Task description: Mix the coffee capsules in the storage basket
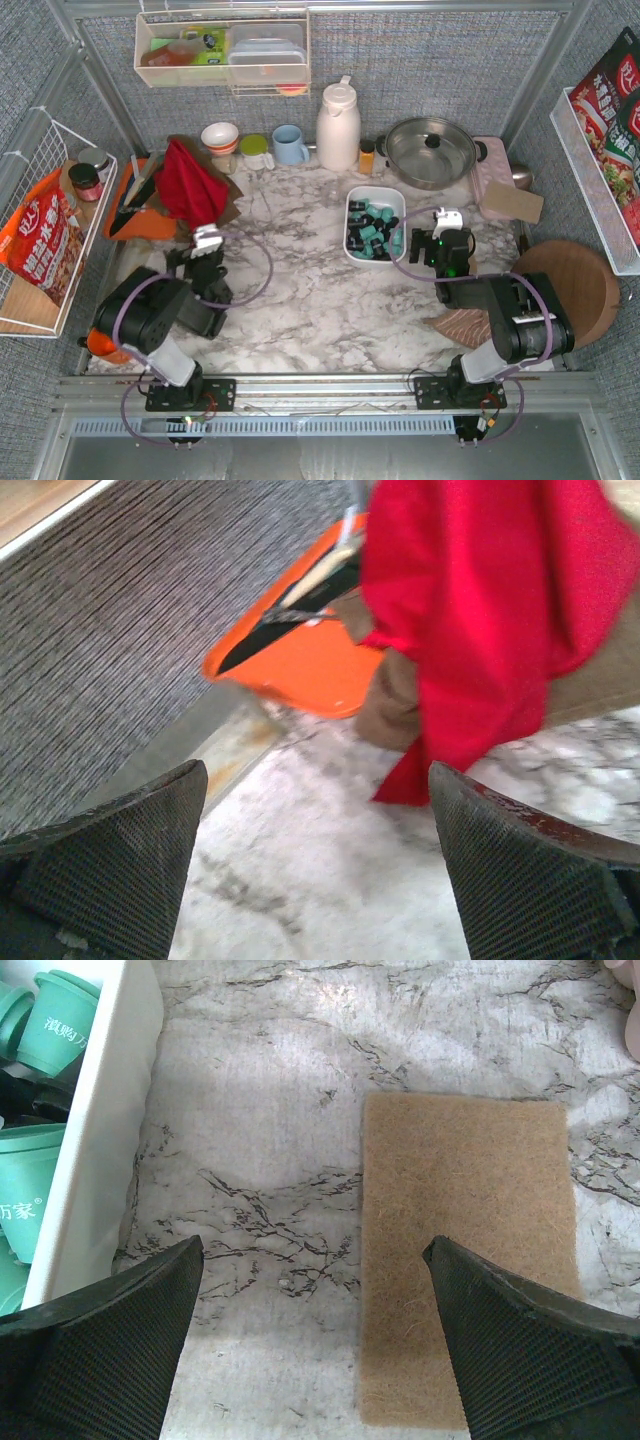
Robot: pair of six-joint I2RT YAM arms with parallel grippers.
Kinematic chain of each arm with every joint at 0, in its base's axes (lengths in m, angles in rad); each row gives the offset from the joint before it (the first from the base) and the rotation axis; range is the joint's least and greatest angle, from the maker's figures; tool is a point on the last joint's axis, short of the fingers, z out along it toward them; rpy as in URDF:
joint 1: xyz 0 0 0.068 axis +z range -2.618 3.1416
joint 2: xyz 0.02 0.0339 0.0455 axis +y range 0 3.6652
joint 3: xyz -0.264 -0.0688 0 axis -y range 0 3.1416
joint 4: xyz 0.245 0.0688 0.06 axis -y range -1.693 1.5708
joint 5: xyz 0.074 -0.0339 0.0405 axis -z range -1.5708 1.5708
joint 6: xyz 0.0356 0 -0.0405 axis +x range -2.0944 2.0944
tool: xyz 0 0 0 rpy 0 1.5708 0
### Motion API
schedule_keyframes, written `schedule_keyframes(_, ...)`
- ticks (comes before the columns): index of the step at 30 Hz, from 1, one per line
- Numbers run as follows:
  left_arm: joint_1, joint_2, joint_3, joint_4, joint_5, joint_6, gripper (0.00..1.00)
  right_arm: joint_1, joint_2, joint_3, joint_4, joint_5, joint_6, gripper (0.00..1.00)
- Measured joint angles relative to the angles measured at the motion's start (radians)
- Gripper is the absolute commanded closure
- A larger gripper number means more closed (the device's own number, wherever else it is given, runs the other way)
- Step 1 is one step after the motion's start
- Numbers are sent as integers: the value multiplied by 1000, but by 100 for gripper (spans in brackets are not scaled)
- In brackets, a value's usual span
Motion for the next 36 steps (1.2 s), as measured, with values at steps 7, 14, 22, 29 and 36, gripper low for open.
schedule_keyframes(7,222,-296,-246,10,92,-258,0,0,0,0,0,-1,1,1)
schedule_keyframes(14,385,-201,-126,-68,335,-422,1,0,0,0,-1,-3,1,1)
schedule_keyframes(22,492,-152,-26,-230,703,-466,1,0,0,2,-2,-3,1,1)
schedule_keyframes(29,495,-151,-29,-261,758,-476,1,-1,0,2,-2,-3,1,1)
schedule_keyframes(36,495,-151,-29,-262,776,-478,1,-1,0,3,-2,-3,1,1)
